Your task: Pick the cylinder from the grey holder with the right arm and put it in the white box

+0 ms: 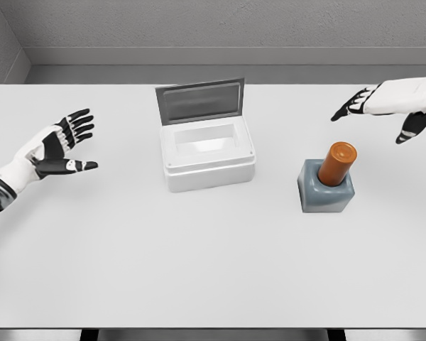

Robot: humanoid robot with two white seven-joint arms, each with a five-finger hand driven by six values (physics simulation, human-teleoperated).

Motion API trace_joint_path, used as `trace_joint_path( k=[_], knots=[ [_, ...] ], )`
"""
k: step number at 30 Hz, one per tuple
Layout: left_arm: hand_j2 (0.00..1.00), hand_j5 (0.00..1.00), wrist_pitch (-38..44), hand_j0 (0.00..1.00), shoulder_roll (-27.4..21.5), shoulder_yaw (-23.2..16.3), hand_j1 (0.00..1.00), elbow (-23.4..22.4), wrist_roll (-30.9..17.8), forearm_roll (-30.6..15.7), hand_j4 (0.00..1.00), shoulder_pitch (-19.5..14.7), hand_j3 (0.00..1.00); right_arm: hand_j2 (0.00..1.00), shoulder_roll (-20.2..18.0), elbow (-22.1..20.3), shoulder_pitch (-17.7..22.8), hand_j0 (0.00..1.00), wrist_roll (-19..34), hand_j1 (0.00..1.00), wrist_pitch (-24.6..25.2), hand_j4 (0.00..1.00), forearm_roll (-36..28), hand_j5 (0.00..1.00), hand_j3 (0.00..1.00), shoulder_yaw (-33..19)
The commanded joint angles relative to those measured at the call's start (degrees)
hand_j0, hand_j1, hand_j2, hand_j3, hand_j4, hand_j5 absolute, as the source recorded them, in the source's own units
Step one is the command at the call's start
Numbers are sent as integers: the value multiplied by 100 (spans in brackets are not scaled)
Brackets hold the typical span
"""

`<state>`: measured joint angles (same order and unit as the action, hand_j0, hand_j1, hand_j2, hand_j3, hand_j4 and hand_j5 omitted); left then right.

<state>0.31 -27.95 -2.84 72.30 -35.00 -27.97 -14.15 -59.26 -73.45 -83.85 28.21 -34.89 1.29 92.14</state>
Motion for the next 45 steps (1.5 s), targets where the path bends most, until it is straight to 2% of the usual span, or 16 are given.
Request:
trace_joint_path(
  k=[1, 5, 11, 14, 19, 28, 35, 37, 38, 39, 40, 45],
  knots=[
    [100, 100, 4, 100, 26, 2, 100, 3, 0, -33, 100, -9, 100, 100, 11, 15, 0, 100, -140, 100, -11, 100, -33, 100, 100, -12],
    [100, 100, -14, 100, 333, 2, 100, -6, 0, -24, 100, -88, 100, 100, 134, 24, 9, 100, -105, 100, -11, 100, -6, 100, 100, 6],
    [100, 100, -49, 100, 378, 29, 100, 12, 0, -33, 100, -106, 100, 100, 178, -11, 44, 100, -149, 100, -11, 100, -15, 100, 100, 58],
    [100, 100, -49, 100, 369, 46, 100, -6, 0, -24, 100, -202, 100, 100, 406, -11, 114, 100, -140, 100, -11, 100, -6, 100, 100, 67],
    [100, 100, -49, 100, 378, 64, 100, -6, 0, -33, 100, -290, 100, 100, 319, -20, 123, 100, -131, 100, -11, 100, -6, 100, 100, 172],
    [100, 100, -40, 100, 334, 73, 100, 12, 0, -42, 100, -281, 100, 100, 292, -319, 132, 100, -114, 100, -11, 100, 3, 100, 100, 436],
    [100, 100, -40, 100, 281, 73, 100, 47, 0, -59, 100, -290, 100, 100, 213, -459, 132, 100, -131, 100, -11, 100, 3, 100, 100, 427],
    [100, 100, -40, 100, 369, 240, 100, 152, 0, -86, 100, -281, 100, 100, 125, -468, 97, 100, -131, 100, -11, 100, 3, 100, 100, 383],
    [100, 100, -40, 100, 369, 240, 100, 328, 0, -94, 100, -281, 100, 100, 116, -450, 88, 100, -123, 100, -11, 100, 3, 100, 100, 383],
    [100, 100, -5, 100, 351, 222, 100, 723, 0, -86, 100, -185, 100, 100, 116, -450, 88, 100, -114, 100, -11, 100, 3, 100, 100, 383],
    [100, 100, -5, 100, 351, 231, 100, 759, 0, -103, 100, -97, 100, 100, 116, -442, 88, 100, -114, 100, -11, 100, 3, 100, 100, 375],
    [100, 100, -22, 100, 307, 222, 100, 671, 0, -121, 100, -114, 100, 100, 28, -512, 9, 100, -105, 100, -11, 100, 3, 100, 100, 260]
  ],
)
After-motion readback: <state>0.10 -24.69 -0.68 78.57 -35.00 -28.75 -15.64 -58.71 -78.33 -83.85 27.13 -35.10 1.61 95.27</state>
